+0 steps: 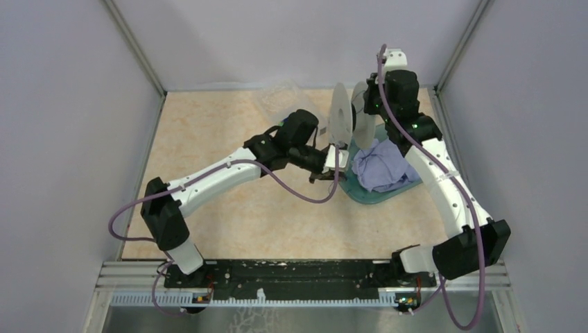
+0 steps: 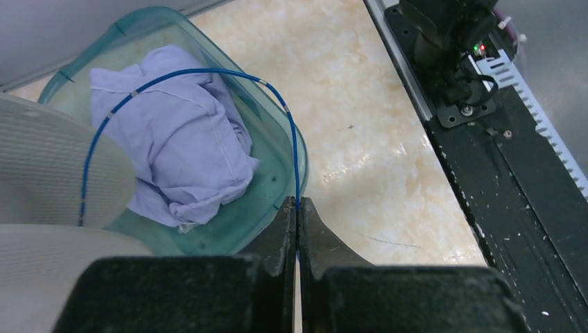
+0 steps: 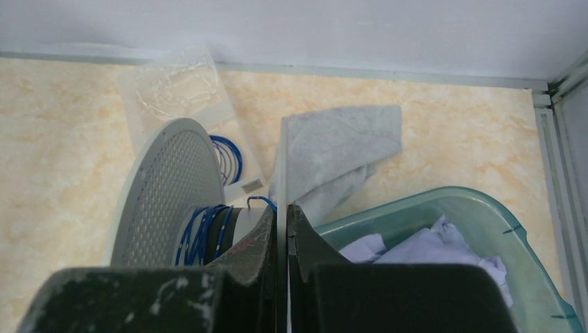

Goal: Wrap the cables
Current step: Wrap the cable around the cable reel.

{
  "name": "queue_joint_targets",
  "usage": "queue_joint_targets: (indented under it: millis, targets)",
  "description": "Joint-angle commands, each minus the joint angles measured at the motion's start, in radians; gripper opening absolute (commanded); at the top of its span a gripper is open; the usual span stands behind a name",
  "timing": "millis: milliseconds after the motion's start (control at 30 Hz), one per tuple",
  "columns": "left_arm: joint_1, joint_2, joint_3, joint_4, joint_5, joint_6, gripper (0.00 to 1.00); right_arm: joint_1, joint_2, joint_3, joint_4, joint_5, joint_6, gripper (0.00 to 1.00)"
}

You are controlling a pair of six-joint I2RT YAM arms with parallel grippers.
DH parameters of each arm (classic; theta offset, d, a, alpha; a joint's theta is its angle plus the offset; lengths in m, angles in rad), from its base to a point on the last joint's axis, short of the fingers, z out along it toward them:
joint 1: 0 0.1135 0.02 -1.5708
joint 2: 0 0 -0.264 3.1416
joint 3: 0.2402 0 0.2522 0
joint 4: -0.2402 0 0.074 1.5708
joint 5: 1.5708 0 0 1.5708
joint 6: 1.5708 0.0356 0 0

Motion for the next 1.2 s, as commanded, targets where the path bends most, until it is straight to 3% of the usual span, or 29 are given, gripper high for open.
queue_joint_targets:
  millis: [0,200,467,967,1167]
  targets:
    - [0.004,0.028,0.090,-0.019,-0.018,-0.113,0.00,0.030,-0.067,-0.040,0.169,0.060,-0.051,0.00]
    - [0.015,0.025,0.192,-0.013,-0.092,-0.220,0.01,0.058,-0.106,-0.139,0.201,0.067,-0.091,0.00]
    - [0.085,-0.023,0.201,0.000,-0.160,-0.275,0.01,0.067,-0.156,-0.203,0.186,0.029,-0.142,0.00]
    - [0.284,-0.050,0.218,0.089,-0.141,-0.365,0.01,0.077,-0.191,-0.268,0.140,-0.098,-0.212,0.00]
    - [0.326,-0.033,0.224,0.120,-0.164,-0.378,0.01,0.078,-0.205,-0.273,0.131,-0.214,-0.248,0.00]
